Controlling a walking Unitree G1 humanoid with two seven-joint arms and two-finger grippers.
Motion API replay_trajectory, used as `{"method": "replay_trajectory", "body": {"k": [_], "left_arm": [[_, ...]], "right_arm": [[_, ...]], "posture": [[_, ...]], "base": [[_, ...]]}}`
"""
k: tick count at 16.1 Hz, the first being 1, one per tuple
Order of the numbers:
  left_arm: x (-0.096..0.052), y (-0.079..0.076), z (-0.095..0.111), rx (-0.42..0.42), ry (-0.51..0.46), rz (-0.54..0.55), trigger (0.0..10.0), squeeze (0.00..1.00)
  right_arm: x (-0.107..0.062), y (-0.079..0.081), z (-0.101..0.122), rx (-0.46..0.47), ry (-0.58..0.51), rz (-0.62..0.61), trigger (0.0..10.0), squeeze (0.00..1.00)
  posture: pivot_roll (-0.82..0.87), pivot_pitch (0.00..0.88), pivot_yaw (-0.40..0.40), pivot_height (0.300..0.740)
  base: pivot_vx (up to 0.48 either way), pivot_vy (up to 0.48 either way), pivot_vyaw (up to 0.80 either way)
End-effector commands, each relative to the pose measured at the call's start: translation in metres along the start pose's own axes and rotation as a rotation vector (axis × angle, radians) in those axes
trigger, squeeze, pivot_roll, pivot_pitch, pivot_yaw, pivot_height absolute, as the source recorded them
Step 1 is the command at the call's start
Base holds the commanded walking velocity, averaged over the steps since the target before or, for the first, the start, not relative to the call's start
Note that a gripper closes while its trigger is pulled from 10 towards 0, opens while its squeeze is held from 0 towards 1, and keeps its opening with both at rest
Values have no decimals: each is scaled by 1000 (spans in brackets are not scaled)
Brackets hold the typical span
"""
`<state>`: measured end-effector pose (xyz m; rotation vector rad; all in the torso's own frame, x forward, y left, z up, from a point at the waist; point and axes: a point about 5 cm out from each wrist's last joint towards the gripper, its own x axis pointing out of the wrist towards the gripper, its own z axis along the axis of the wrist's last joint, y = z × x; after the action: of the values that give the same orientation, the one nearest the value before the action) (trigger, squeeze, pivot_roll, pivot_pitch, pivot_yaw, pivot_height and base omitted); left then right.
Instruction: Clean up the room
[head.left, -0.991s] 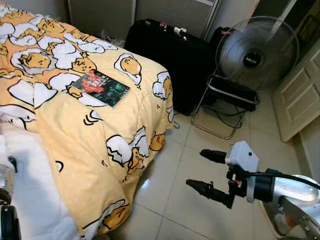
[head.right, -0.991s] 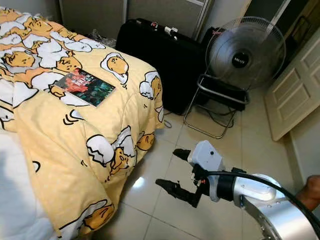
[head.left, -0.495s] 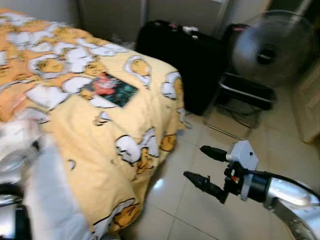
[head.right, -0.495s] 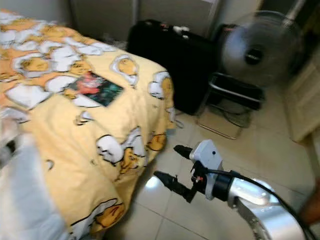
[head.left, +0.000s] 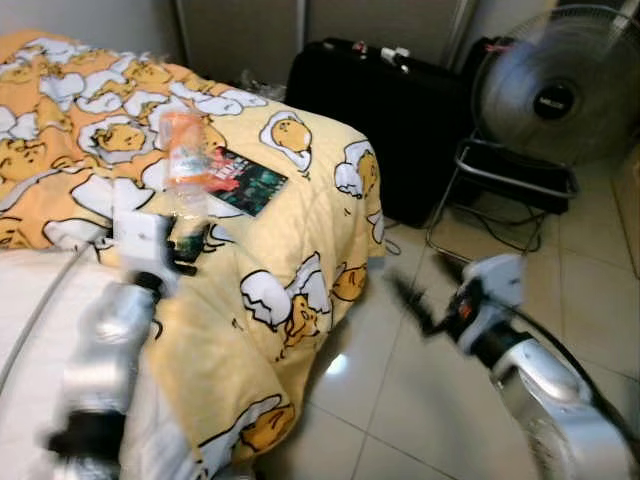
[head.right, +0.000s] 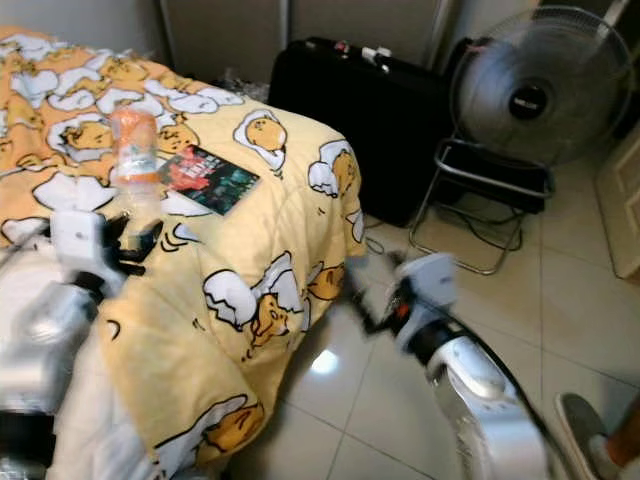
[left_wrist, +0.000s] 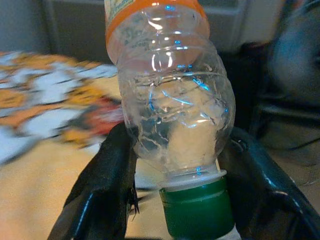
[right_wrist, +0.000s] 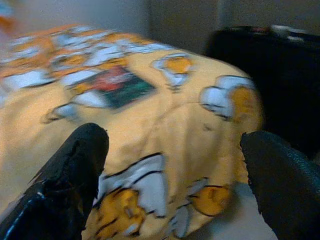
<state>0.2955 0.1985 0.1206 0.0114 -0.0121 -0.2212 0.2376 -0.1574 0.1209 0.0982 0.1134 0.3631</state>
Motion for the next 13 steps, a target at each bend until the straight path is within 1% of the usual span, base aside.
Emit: {"method": "replay_trajectory", "body": {"k": [1,2,3,4,5,6,7,8,9,10,11,13], "left_arm": [[1,-23,5,45,-22,-72,10000,0],[-2,-35,7,66,-32,-110,10000,0],[-5,-41,11,33,-38,-120,10000,0],[-7,-45,12,26,-21,-134,10000,0],[-7,-45,12,26,-21,-134,10000,0],[-9,-46,12,14,-9,-140,10000,0],[-11,-46,14,-12,-1,-141,10000,0],[-12,-45,15,-11,2,-138,10000,0],[-15,-41,14,45,11,-151,10000,0],[-18,-39,12,62,37,-141,10000,0],[-19,-35,11,56,44,-89,10000,0],[-23,-30,12,57,37,-40,10000,0]], "right_arm": [[3,-3,-1,8,-13,-68,10000,0],[5,-2,-3,23,-15,-87,10000,0],[5,-2,-6,26,-16,-105,10000,0],[6,-5,-8,32,-17,-134,10000,0],[6,-5,-8,32,-17,-134,10000,0],[9,-8,-9,34,-21,-175,10000,0],[12,-13,-10,57,-26,-233,10000,0],[14,-15,-10,71,-29,-256,10000,0],[17,-13,-5,-9,-42,-237,10000,0],[19,-11,-3,-25,-52,-230,10000,0],[20,-10,-4,-20,-57,-227,10000,0],[20,-8,-5,-21,-61,-221,10000,0]], "posture": [[-62,0,7,740],[-62,0,7,740],[-57,0,12,740],[-51,0,14,740],[-51,0,14,740],[-44,0,15,740],[-36,0,15,740],[-35,0,15,740],[-33,0,15,740],[-25,0,17,740],[-26,0,20,740],[-29,0,28,740]], "base": [[0,0,0],[0,0,0],[0,0,0],[0,0,0],[0,0,0],[0,0,0],[0,0,0],[0,0,0],[0,0,800],[0,0,800],[0,0,800],[0,0,800]]}}
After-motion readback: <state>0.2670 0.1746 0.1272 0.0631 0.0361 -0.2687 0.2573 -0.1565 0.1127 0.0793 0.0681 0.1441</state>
